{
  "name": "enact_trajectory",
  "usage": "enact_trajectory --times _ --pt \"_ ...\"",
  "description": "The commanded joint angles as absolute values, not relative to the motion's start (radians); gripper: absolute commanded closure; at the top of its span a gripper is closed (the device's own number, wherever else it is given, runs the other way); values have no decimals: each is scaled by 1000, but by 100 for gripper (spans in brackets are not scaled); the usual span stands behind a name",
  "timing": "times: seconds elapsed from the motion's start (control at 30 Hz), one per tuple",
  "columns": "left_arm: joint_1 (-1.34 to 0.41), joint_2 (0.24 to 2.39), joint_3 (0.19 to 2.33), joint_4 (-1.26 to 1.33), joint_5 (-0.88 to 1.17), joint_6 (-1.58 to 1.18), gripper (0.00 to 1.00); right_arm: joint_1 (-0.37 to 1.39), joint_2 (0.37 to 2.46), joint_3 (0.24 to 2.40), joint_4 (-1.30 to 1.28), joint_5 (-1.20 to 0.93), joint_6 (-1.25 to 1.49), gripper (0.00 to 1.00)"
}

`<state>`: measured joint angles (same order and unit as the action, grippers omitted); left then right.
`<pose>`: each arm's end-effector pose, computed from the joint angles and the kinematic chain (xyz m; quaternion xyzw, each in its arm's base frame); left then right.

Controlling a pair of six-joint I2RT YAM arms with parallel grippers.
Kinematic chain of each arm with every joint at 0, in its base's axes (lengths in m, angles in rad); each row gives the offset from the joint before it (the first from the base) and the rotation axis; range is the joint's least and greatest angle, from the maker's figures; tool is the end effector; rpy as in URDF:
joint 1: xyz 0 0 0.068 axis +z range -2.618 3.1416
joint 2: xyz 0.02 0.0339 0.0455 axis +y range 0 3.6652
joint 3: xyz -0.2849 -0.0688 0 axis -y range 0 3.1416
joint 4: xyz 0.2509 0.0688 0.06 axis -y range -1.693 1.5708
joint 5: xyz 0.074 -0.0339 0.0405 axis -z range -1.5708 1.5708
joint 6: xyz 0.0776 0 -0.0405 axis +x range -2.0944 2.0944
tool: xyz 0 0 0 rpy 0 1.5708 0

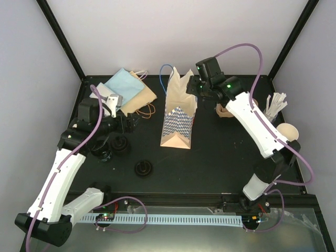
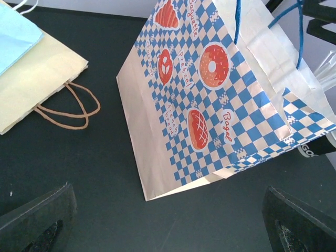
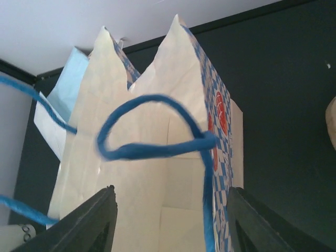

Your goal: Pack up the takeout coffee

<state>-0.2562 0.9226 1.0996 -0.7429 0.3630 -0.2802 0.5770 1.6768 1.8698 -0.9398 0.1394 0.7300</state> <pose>0.1943 -0.0794 0.3653 0.0766 0.8630 -0.2781 0.4148 0.3374 0.2068 0.4013 0.0977 0.9093 0.1922 0.3560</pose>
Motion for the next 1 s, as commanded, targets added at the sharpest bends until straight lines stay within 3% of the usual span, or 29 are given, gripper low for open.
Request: enact_trajectory --times 0.0,0.23,0.47,0.67,0.73,0.8,0.97 --pt "-246 932 1165 -769 377 -338 1 575 1583 1832 -910 99 606 37" --pt "-244 890 1096 -672 408 -360 1 571 1502 1840 -941 111 490 27" --pt "-245 810 1033 -603 415 -309 1 556 1385 1778 -972 247 416 26" --pt "-244 794 1023 -616 420 -253 1 492 1235 1573 -904 341 385 26" --pt "-244 788 1013 -616 407 -247 1 452 1172 1482 -854 321 380 26" --pt "-244 783 1001 -612 403 -244 1 412 1137 1404 -827 302 382 18" --pt "-244 765 968 -601 336 -273 1 312 1136 1278 -796 206 379 18"
